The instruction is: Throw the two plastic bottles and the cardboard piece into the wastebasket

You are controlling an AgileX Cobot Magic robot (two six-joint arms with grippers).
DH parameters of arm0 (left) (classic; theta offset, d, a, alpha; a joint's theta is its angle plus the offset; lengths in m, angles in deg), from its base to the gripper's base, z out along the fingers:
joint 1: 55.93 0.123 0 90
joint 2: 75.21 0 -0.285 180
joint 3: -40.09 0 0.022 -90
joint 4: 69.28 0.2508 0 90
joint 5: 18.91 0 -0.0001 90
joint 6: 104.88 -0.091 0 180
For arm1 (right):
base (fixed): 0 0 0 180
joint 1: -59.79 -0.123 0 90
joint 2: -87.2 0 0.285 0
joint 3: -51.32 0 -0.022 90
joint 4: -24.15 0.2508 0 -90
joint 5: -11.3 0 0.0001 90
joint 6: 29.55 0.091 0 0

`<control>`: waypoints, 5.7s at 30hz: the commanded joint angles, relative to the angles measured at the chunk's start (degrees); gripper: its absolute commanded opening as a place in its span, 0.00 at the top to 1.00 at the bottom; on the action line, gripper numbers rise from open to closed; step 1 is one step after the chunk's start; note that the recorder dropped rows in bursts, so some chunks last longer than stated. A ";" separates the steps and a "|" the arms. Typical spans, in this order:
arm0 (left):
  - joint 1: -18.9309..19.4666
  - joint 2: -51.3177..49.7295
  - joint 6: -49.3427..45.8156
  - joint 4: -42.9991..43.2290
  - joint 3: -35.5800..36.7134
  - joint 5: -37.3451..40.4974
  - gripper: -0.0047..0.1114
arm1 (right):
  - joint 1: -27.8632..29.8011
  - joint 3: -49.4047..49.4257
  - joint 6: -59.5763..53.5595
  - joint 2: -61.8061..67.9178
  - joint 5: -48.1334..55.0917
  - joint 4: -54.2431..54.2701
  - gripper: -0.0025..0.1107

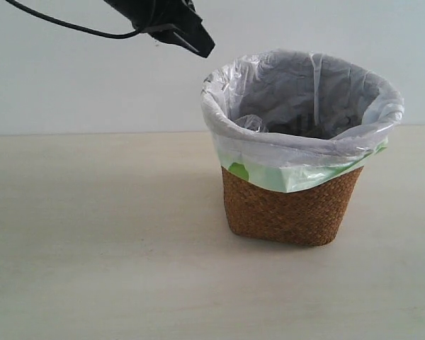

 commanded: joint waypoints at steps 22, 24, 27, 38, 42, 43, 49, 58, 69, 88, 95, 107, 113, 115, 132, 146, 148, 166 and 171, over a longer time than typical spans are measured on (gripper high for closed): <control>22.17 27.28 5.79 7.35 38.40 -38.99 0.93 | 0.27 -0.03 0.00 -0.30 -0.25 0.07 0.98; 22.17 35.56 5.79 7.35 47.08 -48.19 0.93 | 0.27 -0.03 0.00 -0.30 -0.25 0.07 0.98; 22.06 44.17 5.79 5.82 55.93 -54.79 0.93 | 0.27 -0.03 0.00 -0.30 -0.25 0.07 0.98; 22.06 75.67 12.57 5.82 80.75 -61.55 0.93 | 0.27 -0.03 0.00 -0.30 -0.25 0.07 0.98; 22.06 84.83 14.88 5.82 86.86 -61.73 0.93 | 0.27 -0.03 0.00 -0.30 -0.25 0.07 0.98; 22.06 86.46 15.80 5.82 87.84 -61.73 0.93 | 0.27 -0.03 0.00 -0.30 -0.25 0.07 0.98; 22.06 96.08 23.29 5.82 94.45 -60.93 0.93 | 0.27 -0.03 0.00 -0.30 -0.25 0.07 0.98; 22.06 104.46 24.91 0.22 101.69 -59.83 0.93 | 0.27 -0.03 0.00 -0.30 -0.25 0.07 0.98; 22.06 104.83 24.91 0.22 101.80 -59.59 0.93 | 0.27 -0.03 0.00 -0.30 -0.25 0.07 0.98; 22.06 107.83 24.91 6.37 105.12 -61.18 0.93 | 0.27 -0.03 0.00 -0.30 -0.25 0.07 0.98; 22.06 113.34 37.18 22.09 110.91 -61.31 0.93 | 0.27 -0.03 0.00 -0.30 -0.25 0.07 0.98; 22.14 115.23 52.90 34.73 118.33 -61.32 0.93 | 0.27 -0.03 0.00 -0.30 -0.25 0.07 0.98; 22.14 115.23 47.78 34.73 121.49 -61.32 0.93 | 0.27 -0.03 0.00 -0.30 -0.25 0.07 0.98; 22.14 115.23 47.36 34.73 121.49 -56.75 0.93 | 0.27 -0.03 0.00 -0.30 -0.25 0.07 0.98; 22.14 115.23 47.49 33.31 121.49 -52.03 0.93 | 0.27 -0.03 0.00 -0.30 -0.25 -0.03 0.98; 22.14 115.23 47.59 33.43 121.49 -52.14 0.93 | 0.27 -0.03 0.00 -0.30 -0.25 -0.03 0.98; 22.14 115.23 47.59 33.43 121.49 -52.14 0.93 | 0.27 -0.03 0.00 -0.30 -0.25 -0.03 0.98; 22.14 115.23 47.59 33.43 121.49 -52.24 0.93 | 0.27 -0.03 0.00 -0.30 -0.25 -0.03 0.98; 22.14 115.23 47.59 33.43 121.49 -52.24 0.93 | 0.27 -0.03 0.00 -0.30 -0.25 -0.03 0.98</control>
